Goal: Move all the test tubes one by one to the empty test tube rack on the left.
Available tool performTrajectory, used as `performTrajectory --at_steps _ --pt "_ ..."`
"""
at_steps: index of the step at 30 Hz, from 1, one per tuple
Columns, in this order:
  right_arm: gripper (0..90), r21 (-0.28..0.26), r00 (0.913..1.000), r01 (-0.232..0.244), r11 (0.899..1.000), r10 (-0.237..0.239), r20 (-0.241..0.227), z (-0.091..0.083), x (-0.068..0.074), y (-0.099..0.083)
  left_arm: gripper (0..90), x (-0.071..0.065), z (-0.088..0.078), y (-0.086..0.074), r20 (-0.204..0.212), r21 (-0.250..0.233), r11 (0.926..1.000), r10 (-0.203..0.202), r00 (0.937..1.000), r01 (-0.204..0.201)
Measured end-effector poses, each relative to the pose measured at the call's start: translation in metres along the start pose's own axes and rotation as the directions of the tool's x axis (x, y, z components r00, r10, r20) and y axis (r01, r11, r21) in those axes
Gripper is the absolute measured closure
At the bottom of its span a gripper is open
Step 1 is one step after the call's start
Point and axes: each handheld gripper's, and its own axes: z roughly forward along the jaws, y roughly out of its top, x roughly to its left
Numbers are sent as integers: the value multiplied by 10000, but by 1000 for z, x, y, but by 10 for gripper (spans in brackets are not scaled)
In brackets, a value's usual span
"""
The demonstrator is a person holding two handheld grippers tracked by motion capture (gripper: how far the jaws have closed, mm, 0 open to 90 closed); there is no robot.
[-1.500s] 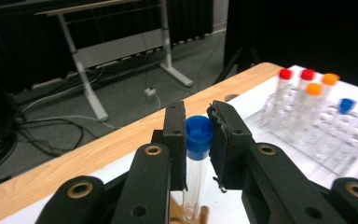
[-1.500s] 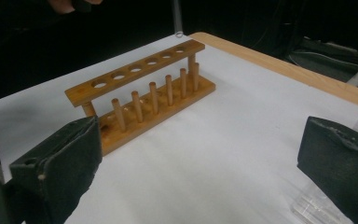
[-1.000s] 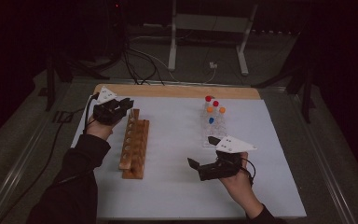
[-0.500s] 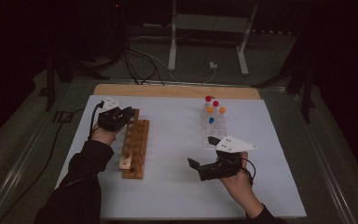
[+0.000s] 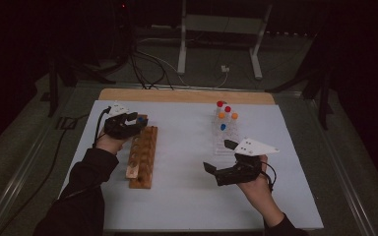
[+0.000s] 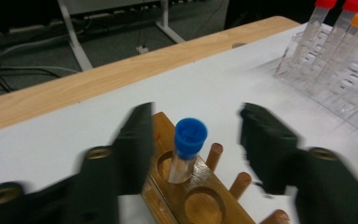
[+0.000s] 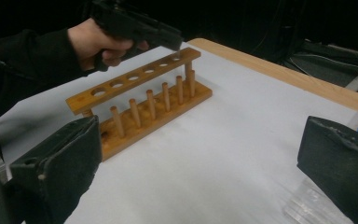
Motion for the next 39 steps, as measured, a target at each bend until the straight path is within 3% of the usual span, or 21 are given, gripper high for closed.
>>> performTrajectory --at_steps 1,2,4,7,9,13,16,19,21,25,30,33,39 --pt "0 0 10000 0 10000 0 0 0 0 0 414 -1 -4 1 169 -99 9999 -36 9999 38" --pt "0 30 10000 13 10000 -13 84 -2 -5 0 335 -3 -8 2 331 -192 9998 32 9994 -25" --pt "0 -7 9999 -19 10000 19 166 -3 -8 -1 288 -8 -17 3 656 -352 9993 151 9977 -128" --pt "0 27 9995 -129 9999 128 304 -4 -19 -1 161 -15 -31 3 1082 -354 9991 259 9938 -222" --pt "0 -21 9993 -187 9998 187 332 -3 -26 -1 135 -20 -39 1 1258 -350 9991 298 9916 -256" --pt "54 -54 9962 -364 9993 367 794 4 -40 -5 28 -32 -53 -5 1915 -206 9990 441 9805 -409" --pt "64 127 9921 -507 9986 489 1159 11 -51 -10 22 -42 -62 -10 2273 -177 9987 514 9725 -487" --pt "130 422 9878 -643 9970 576 1449 19 -62 -14 20 -49 -69 -16 2569 -189 9984 568 9648 -538" --pt "172 648 9824 -796 9947 673 1742 26 -71 -19 20 -52 -74 -19 2664 -305 9981 599 9620 -537" --pt "246 962 9790 -940 9909 744 1899 33 -79 -21 20 -56 -80 -24 2861 -337 9978 636 9561 -563" --pt "403 1598 9687 -1331 9781 943 2297 47 -92 -21 20 -59 -82 -29 2989 -207 9975 707 9517 -675" --pt "438 1738 9653 -1478 9736 1038 2395 51 -94 -21 20 -60 -83 -30 3070 -256 9977 672 9493 -623" --pt "521 1999 9538 -1792 9633 1203 2752 68 -103 -20 20 -59 -83 -30 2987 -247 9974 717 9516 -674"
